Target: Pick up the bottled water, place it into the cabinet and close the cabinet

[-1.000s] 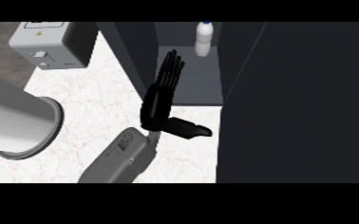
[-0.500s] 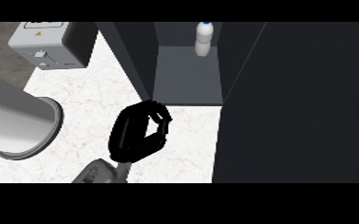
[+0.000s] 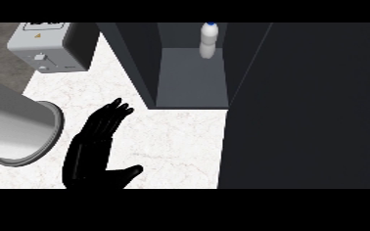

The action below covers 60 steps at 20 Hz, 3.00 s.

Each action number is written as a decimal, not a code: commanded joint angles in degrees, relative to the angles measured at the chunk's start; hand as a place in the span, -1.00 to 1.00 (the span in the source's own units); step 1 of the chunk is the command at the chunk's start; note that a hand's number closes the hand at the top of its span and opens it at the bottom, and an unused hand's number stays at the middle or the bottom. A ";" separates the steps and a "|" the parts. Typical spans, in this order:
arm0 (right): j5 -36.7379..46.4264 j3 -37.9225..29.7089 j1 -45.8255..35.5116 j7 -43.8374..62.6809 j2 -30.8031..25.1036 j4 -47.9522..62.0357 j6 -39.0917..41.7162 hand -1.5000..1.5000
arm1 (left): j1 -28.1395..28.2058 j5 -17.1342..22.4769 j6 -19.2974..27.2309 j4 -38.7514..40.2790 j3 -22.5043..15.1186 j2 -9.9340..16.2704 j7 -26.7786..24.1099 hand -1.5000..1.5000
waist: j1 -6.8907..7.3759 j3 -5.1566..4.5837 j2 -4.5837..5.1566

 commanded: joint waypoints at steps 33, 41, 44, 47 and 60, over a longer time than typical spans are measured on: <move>2.33 25.69 -19.06 18.24 -1.17 -1.38 -6.24 1.00 | 18.43 16.59 -21.41 -11.99 17.43 19.17 1.42 -1.00 | 10.35 -0.84 2.33; 3.82 21.48 -26.84 20.44 -4.23 -0.59 -4.37 1.00 | 18.34 16.53 -24.13 -11.53 17.97 21.07 1.96 -1.00 | 13.61 -1.24 2.70; 3.98 19.56 -30.31 20.41 -6.66 -0.93 -2.47 -1.00 | 17.75 16.89 -24.10 -11.66 18.07 21.15 2.32 -1.00 | 14.64 -1.38 2.65; 2.94 18.59 -32.75 20.91 -5.95 -1.33 -3.49 1.00 | 17.70 17.41 -24.63 -11.57 19.02 22.06 2.63 -1.00 | 14.73 -1.47 2.47; 0.50 17.89 -40.64 25.24 -4.87 1.43 -4.08 1.00 | 17.11 18.78 -26.16 -10.01 20.31 22.27 2.48 -1.00 | 13.83 -1.55 2.90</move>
